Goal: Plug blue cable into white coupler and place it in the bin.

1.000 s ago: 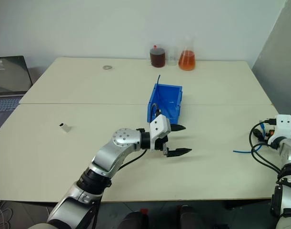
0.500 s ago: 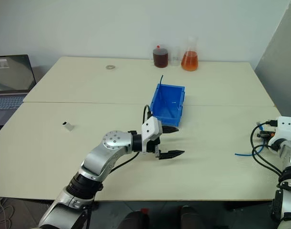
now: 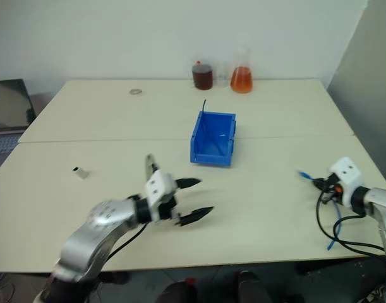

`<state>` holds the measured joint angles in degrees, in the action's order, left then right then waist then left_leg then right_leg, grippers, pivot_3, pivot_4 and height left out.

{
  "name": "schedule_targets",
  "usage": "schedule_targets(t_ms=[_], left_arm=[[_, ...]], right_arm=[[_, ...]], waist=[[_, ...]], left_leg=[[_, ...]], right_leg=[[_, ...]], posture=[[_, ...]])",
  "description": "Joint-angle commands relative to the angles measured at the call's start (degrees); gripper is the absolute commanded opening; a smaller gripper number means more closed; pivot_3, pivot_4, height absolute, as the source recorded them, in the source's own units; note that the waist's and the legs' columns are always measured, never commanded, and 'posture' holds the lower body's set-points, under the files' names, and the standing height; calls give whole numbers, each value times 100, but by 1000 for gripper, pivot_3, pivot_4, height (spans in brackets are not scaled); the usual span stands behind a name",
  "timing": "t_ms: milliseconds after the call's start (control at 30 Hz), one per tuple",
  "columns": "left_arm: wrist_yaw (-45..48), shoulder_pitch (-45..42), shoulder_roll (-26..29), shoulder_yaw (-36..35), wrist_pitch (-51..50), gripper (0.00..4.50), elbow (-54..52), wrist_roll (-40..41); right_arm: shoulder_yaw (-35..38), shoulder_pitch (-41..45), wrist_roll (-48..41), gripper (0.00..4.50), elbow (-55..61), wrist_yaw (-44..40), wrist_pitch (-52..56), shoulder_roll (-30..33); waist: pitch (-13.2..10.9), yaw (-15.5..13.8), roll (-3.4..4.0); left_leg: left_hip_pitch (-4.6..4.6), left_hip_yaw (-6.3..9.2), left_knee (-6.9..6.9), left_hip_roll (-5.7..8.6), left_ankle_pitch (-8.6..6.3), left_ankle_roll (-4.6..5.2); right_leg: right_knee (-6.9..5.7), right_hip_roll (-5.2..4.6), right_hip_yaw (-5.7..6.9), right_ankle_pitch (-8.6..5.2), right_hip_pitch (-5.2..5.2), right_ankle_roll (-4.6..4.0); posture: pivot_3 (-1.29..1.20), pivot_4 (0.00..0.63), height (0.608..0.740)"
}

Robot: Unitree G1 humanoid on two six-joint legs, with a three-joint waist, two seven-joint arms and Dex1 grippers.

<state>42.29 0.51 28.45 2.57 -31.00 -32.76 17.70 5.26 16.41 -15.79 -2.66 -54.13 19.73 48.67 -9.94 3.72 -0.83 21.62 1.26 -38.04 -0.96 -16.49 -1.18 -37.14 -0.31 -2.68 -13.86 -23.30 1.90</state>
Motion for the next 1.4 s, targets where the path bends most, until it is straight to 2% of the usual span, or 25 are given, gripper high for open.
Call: schedule_targets(t_ms=[33, 133, 233, 300, 367, 433, 633, 900, 1033, 1067, 1133, 1267, 1400], left_arm=[[-873, 1134, -345, -870, -349, 4500, -1141, 245], [-1336, 2241, -691, -1278, -267, 4500, -1633, 156], [-1851, 3220, -1189, -1397, 85, 4500, -1925, -97], [-2242, 3843, -1655, -1305, 492, 4500, -1913, -338], [-2498, 4326, -2121, -1288, 927, 4500, -1657, -430], [-2609, 4613, -2346, -1186, 1266, 4500, -1539, -555], [-2953, 4567, -2598, -753, 1655, 4500, -1547, -813], [-2990, 4113, -2418, -1070, 1562, 4500, -1406, -532], [-2919, 4012, -2227, -1172, 1477, 4500, -1328, -417], [-2895, 3975, -2177, -1183, 1448, 4500, -1317, -381], [-2869, 3910, -2098, -1211, 1389, 4500, -1311, -313], [-2856, 3800, -1976, -1309, 1296, 4500, -1293, -200], [-3108, 3411, -1894, -1943, 1036, 4500, -1192, 140]], right_arm=[[-757, 696, -27, 34, 519, -119, 173, -627], [-1353, 1135, 82, 34, 496, -38, 327, -1322], [-1866, 1610, 229, 34, 199, 117, 468, -2111], [-2156, 2116, 431, 34, -515, 439, 527, -2832], [-2458, 2532, 746, 34, -1297, 539, 152, -3369], [-2627, 2901, 969, 34, -2033, 571, -121, -3753], [-3159, 3425, 1587, 34, -3316, 228, -959, -4229], [-3279, 3375, 1962, 34, -3667, 106, -1203, -4384], [-3169, 3270, 1945, 871, -3570, 118, -1100, -4446], [-3149, 3233, 1935, 1199, -3509, 106, -1057, -4438], [-3113, 3174, 1932, 1482, -3407, 98, -985, -4417], [-2995, 3055, 1886, 2580, -3129, 70, -783, -4316], [-2563, 2641, 1334, 3406, -1715, -420, 204, -3686]], waist=[[-10, -39, -18], [-14, -113, -38], [-17, -224, -38], [-17, -207, -42], [-16, -182, -43], [-11, -191, -55], [-13, -214, -54], [-12, -167, -54], [-12, -164, -54], [-12, -164, -53], [-12, -165, -53], [-12, -168, -53], [-12, -211, -54]], left_leg=[[-1, 4, 0, -4, 0, 0], [-5, 21, -5, -4, 2, -2], [-3, 21, -8, 10, 2, -2], [7, 13, -15, 18, 3, -2], [5, 1, -15, 24, 3, -2], [7, 3, -15, 26, 2, -1], [20, 11, -8, 27, 2, -1], [16, 11, -2, 15, 2, -1], [13, 12, -2, 14, 2, -2], [12, 12, -2, 13, 2, -2], [11, 12, -2, 13, 2, -2], [11, 12, -2, 13, 2, -2], [14, 22, -5, 15, 2, -2]], right_leg=[[-1, 3, 3, -1, 0, 1], [-8, 16, 10, 4, 8, -9], [-10, 12, 12, 2, 6, -12], [-6, 2, 15, 7, 3, -12], [0, -11, 11, 19, 2, -33], [3, -15, 15, 18, 2, -43], [3, -12, 35, 4, -8, -66], [-14, 3, 31, 10, -20, -57], [-20, 6, 31, 9, -20, -59], [-20, 7, 31, 9, -20, -59], [-24, 8, 31, 8, -20, -61], [-26, 7, 29, 8, -21, -61], [-32, 6, 37, 6, -21, -63]], posture=[[0, 150, 740], [0, 150, 740], [0, 150, 740], [0, 150, 740], [0, 150, 740], [0, 150, 740], [0, 150, 740], [0, 150, 740], [0, 150, 740], [0, 150, 740], [0, 150, 740], [0, 150, 740], [0, 150, 740]])
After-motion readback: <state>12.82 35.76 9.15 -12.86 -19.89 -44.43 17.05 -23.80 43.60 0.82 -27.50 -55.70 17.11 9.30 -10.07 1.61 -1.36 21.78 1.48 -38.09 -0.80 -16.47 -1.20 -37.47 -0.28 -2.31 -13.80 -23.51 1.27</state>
